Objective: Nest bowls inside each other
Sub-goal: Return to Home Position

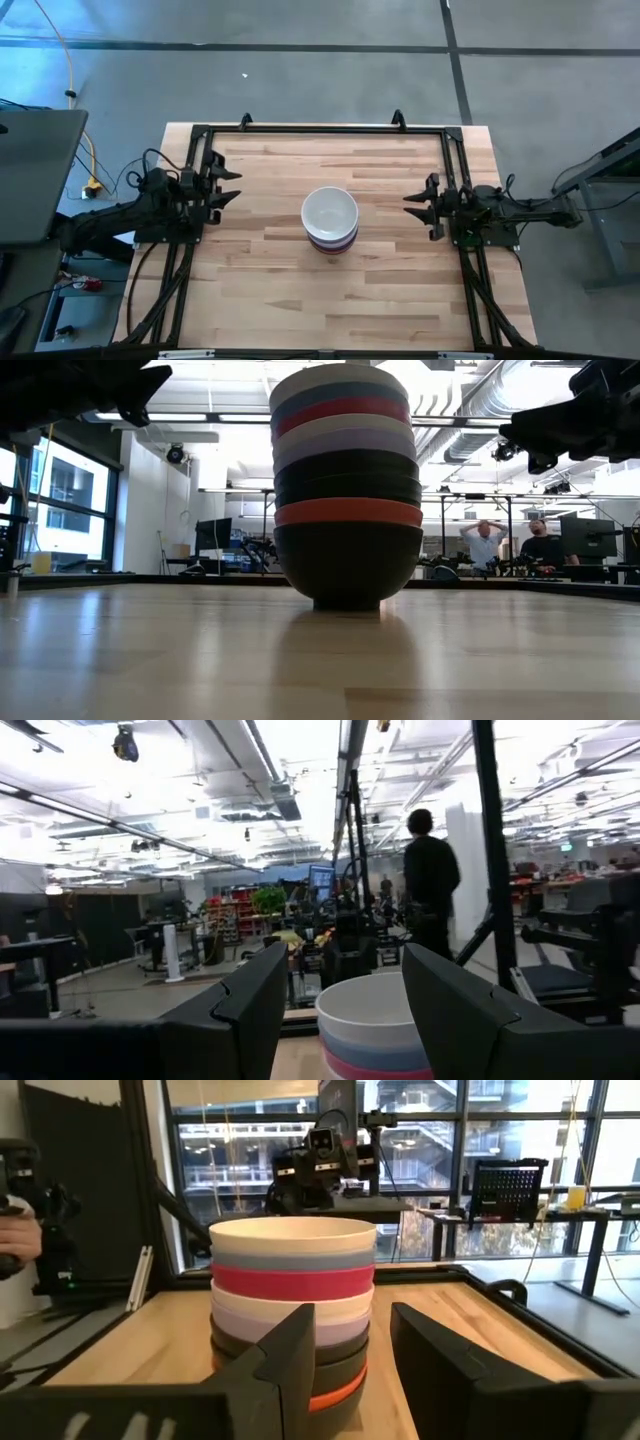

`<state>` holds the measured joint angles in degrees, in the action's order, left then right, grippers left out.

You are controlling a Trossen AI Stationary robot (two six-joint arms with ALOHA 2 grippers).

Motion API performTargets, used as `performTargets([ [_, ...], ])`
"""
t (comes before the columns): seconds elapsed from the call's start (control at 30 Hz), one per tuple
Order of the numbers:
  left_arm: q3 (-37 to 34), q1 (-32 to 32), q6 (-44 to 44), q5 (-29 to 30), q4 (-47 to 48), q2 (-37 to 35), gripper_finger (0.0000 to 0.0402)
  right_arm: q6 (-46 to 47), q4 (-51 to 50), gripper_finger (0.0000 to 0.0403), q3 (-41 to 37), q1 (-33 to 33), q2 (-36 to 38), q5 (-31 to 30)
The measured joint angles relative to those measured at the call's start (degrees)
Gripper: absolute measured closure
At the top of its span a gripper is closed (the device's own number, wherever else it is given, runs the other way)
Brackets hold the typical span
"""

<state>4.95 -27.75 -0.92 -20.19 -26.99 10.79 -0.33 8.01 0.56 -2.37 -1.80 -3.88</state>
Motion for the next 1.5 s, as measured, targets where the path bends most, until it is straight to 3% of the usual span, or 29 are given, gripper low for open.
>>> performTargets([
  [0.53,0.0,0.02,-3.96,-9.92,1.84,0.02,0.0213,-1.21,-0.04,0.0277,-0.04,0.15,0.0,1.13],
  [0.77,-4.37,2.0,-8.91,-5.16,-1.15,0.06,0.0213,-1.65,-0.07,0.0277,-0.07,0.15,0.0,1.13],
  [1.2,-4.26,12.98,-2.06,8.77,-1.33,0.62,0.0213,-1.65,-1.08,0.0277,-0.09,0.14,0.0,1.13],
  [1.5,-4.24,19.28,2.1,17.9,5.49,2.23,0.0213,-1.6,-1.41,0.0277,-0.09,0.15,0.0,1.12],
])
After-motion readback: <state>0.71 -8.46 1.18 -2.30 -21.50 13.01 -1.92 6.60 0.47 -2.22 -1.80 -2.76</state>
